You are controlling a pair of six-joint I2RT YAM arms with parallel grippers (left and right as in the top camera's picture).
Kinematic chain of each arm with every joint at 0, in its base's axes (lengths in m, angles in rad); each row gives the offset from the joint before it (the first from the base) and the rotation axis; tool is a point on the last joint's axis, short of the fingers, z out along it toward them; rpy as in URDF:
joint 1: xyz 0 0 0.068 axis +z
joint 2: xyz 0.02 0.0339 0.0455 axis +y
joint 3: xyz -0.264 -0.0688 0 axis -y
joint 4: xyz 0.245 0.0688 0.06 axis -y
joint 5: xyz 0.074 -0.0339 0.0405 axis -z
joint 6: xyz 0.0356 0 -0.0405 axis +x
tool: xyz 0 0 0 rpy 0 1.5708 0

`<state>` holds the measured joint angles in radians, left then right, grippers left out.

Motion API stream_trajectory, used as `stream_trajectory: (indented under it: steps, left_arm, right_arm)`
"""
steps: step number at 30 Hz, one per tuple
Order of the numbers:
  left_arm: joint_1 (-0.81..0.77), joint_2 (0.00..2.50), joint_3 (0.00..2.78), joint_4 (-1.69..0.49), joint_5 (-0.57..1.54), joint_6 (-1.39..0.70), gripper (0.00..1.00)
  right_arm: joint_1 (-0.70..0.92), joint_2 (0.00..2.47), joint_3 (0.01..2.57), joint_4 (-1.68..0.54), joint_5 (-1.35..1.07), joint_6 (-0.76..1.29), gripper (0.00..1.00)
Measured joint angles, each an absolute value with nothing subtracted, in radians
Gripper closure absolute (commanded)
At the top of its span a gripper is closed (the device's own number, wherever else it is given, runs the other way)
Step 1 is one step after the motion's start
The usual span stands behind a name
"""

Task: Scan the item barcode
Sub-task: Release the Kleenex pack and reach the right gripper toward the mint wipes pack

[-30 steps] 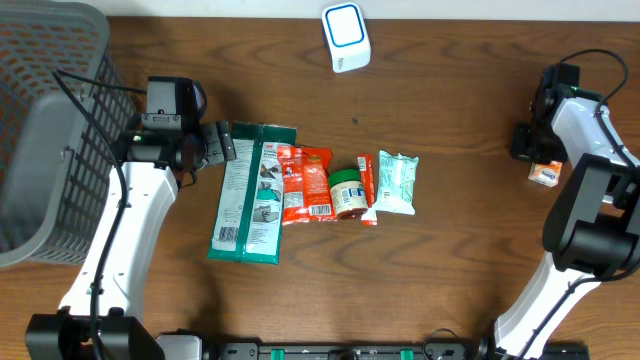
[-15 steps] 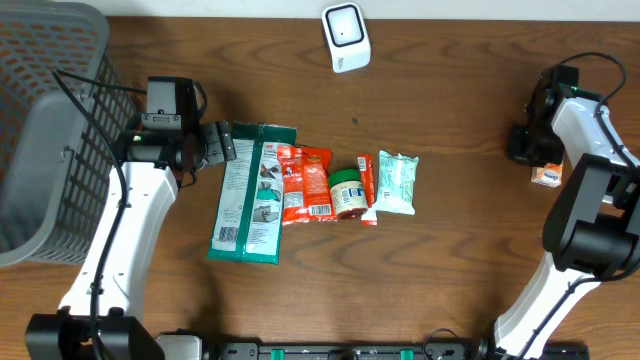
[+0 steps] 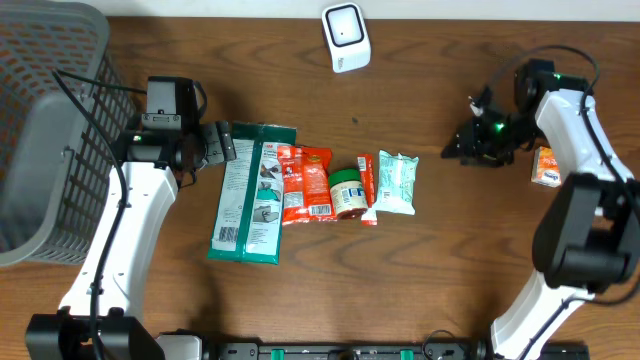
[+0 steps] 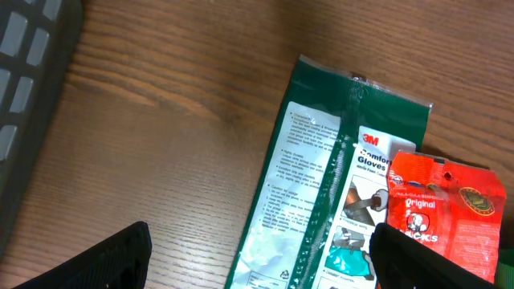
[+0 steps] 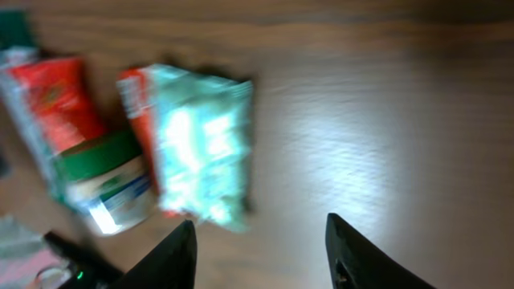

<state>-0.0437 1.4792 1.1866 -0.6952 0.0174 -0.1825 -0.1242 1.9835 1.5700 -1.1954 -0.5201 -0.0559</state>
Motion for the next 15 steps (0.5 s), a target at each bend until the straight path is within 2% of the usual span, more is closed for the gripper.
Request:
stream_trajectory:
  steps: [9, 13, 15]
  left_arm:
    - [-0.044, 1.479, 1.187, -0.695, 0.017, -0.183, 0.13]
    - [-0.044, 1.479, 1.187, -0.695, 0.017, -0.183, 0.12]
    - [-0.044, 1.479, 1.187, -0.695, 0.017, -0.183, 0.13]
  right_arm:
    - [0.014, 1.822, 1.576, -1.295, -0.535, -0.051, 0.38]
    - [0.064, 1.824, 1.573, -1.267, -0.495, -0.033, 0.23]
    - [0.082, 1.823, 1.561, -1.223, -0.476, -0.016, 0.10]
